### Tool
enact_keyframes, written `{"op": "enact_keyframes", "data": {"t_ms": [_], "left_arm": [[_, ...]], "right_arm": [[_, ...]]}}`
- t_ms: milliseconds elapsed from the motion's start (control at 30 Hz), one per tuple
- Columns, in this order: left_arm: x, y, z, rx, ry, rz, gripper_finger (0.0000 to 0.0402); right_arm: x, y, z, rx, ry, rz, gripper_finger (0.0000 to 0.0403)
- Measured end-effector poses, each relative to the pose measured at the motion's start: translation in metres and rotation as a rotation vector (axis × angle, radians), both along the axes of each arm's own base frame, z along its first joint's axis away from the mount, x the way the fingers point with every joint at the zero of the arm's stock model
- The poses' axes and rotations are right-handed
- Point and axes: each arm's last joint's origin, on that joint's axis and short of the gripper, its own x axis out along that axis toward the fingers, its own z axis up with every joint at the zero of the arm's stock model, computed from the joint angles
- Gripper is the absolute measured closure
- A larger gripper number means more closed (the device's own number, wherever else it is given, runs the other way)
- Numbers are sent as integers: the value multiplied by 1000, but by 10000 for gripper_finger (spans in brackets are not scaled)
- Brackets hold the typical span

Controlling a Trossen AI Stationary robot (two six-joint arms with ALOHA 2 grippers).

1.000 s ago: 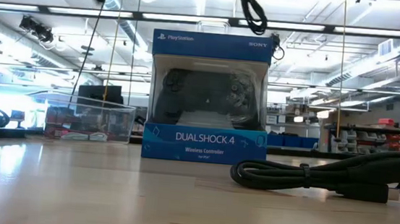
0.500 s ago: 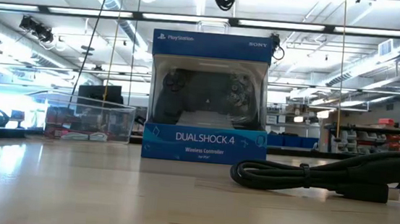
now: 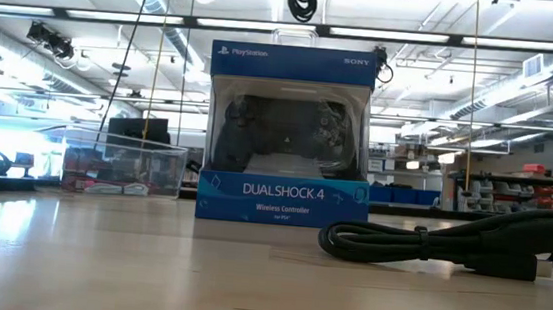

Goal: Pick and place USB-C Cables
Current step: Put the top black charger cable into the transparent bin

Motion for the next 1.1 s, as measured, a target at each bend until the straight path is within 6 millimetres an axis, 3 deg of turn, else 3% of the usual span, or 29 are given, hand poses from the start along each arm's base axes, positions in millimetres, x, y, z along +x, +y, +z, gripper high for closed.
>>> {"op": "enact_keyframes", "data": {"t_ms": [167,667,800,1000,1100], "left_arm": [[0,0,6,16,-62,-14,241],[7,1,-2,16,-23,19,244],[9,2,-3,15,-19,40,280],[9,2,-3,39,-17,43,378],[9,2,-3,41,-20,46,379]], "right_arm": [[1,0,-1,0,1,1,353],[2,1,1,-11,-22,10,353],[2,1,1,4,-24,13,350],[2,1,1,11,-28,22,312],[2,1,1,12,-30,21,302]]}}
